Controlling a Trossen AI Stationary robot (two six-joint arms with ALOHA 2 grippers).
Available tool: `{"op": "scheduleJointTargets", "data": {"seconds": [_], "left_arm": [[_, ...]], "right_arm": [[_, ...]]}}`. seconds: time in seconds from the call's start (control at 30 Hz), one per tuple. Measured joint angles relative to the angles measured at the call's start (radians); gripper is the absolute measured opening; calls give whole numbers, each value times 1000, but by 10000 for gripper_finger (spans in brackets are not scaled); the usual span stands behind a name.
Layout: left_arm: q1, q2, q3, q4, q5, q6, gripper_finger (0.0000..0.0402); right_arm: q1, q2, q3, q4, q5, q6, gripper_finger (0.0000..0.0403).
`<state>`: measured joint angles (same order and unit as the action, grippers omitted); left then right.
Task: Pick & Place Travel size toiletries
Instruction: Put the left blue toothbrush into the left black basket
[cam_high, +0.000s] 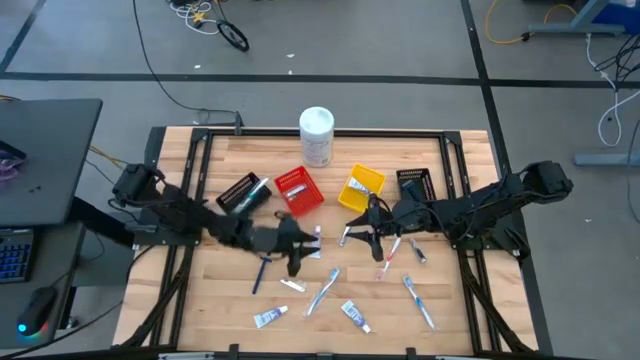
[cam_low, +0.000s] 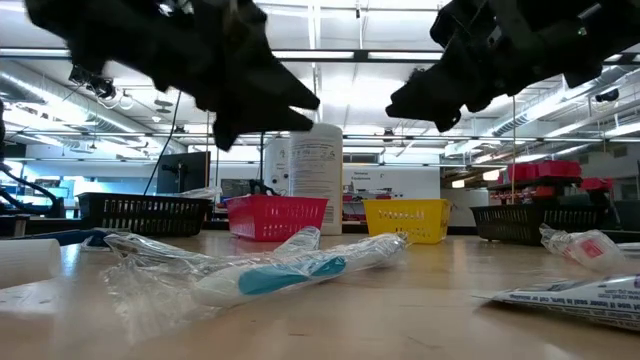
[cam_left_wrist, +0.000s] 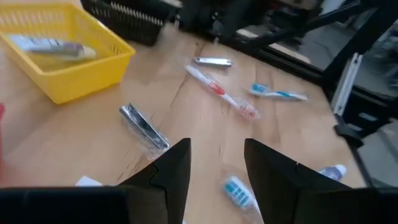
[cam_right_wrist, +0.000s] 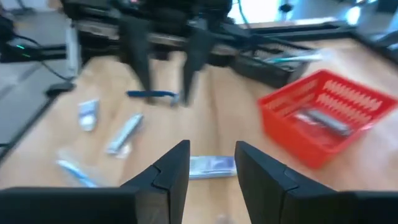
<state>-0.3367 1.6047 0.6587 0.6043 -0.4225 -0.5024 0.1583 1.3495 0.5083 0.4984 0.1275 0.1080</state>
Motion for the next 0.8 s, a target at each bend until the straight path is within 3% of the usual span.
{"op": "scheduleJointTargets", "data": {"seconds": [0.1,0.27,0.47,0.63,0.8], "left_arm": [[-62,0,43,-34,-91,20,158],[-126,0,156,-243,-161,11,158],[-148,0,223,-316,-225,-42,158],[-149,10,226,-314,-189,-88,158],[-146,155,330,-300,-84,-71,158]], "right_arm": [[-10,0,0,1,61,-62,138],[-36,0,0,11,158,-125,138],[-74,0,0,40,179,-151,138],[-89,0,0,68,179,-151,138],[-101,0,0,80,179,-151,138]]}}
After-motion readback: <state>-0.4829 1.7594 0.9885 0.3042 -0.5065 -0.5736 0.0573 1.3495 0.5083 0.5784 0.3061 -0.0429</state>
